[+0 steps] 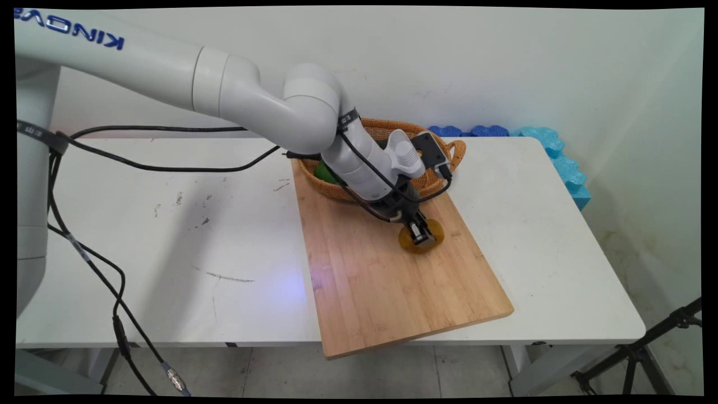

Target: Place the picked object on the cutting board

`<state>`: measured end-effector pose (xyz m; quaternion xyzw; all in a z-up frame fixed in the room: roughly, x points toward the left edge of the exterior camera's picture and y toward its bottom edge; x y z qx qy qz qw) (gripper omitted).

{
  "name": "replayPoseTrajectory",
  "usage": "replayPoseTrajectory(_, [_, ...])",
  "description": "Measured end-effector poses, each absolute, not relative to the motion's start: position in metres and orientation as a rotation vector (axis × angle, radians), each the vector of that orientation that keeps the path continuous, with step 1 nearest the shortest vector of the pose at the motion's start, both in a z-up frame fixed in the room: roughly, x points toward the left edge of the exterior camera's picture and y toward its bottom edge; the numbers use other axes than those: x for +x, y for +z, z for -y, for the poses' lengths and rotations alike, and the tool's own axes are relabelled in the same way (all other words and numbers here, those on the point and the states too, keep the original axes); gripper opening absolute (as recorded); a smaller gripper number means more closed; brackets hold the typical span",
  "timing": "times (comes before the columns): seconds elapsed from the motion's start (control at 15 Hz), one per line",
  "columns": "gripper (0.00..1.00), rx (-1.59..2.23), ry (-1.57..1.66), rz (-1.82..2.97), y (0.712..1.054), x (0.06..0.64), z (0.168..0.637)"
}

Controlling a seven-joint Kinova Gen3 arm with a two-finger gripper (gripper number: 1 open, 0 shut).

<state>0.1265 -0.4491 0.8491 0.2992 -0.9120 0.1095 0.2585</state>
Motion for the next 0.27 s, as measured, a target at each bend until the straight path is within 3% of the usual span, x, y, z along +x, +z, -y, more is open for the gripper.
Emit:
replayPoseTrajectory(0.07, [1.0, 0.808, 0.298, 2.472, 0.8487, 0.1258, 0.4499])
replayPoseTrajectory(0.27, [1.0, 0.799, 0.307, 2.473, 0.8488, 0.124, 0.4529])
